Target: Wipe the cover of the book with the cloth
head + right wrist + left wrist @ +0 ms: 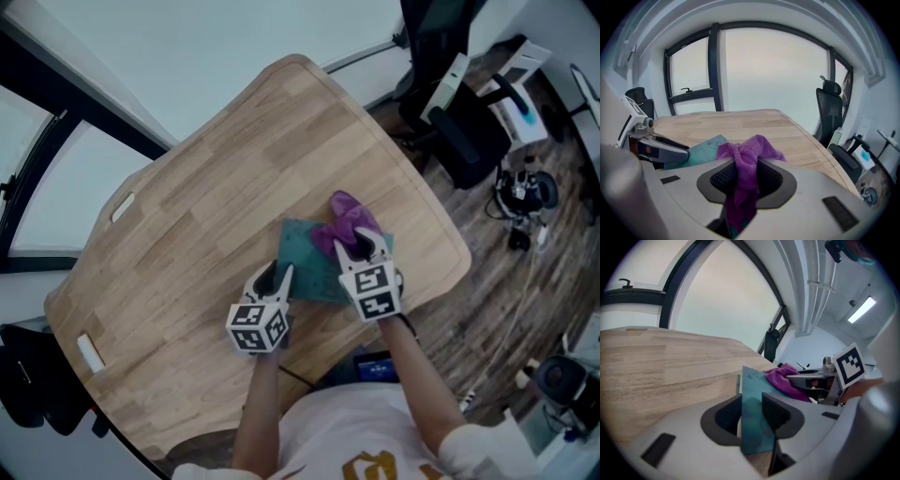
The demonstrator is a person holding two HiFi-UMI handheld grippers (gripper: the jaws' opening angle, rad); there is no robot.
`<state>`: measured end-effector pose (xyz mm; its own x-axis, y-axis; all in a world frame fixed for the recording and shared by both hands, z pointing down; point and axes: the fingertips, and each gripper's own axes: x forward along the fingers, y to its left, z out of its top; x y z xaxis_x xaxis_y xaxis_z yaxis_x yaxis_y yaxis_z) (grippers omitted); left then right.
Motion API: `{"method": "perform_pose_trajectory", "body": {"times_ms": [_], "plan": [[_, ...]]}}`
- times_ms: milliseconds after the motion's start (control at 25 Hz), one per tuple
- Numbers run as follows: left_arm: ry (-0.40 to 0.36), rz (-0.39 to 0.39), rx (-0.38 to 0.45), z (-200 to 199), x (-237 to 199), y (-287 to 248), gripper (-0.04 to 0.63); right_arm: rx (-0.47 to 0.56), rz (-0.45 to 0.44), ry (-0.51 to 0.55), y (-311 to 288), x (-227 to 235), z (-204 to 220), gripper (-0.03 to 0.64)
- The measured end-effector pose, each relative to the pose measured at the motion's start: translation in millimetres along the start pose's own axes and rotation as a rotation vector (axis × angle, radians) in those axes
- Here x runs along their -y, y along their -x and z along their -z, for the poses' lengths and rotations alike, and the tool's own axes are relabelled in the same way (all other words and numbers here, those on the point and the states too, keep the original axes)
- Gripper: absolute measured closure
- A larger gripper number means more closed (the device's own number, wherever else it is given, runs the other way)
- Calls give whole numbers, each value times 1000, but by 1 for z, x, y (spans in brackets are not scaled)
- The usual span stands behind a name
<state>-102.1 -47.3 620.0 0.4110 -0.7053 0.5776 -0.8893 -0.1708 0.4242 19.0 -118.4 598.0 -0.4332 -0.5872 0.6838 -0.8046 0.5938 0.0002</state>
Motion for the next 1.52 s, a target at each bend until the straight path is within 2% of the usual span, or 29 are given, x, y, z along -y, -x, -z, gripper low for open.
{"method": "perform_pose_trajectory", "body": {"times_ms": [360,1520], "plan": [[1,2,-1,0,0,-1,460,5,-47,23,-12,-16,-11,518],[-2,0,-1,0,1,0,460,14,-105,70,-32,-45,-32,518]]}}
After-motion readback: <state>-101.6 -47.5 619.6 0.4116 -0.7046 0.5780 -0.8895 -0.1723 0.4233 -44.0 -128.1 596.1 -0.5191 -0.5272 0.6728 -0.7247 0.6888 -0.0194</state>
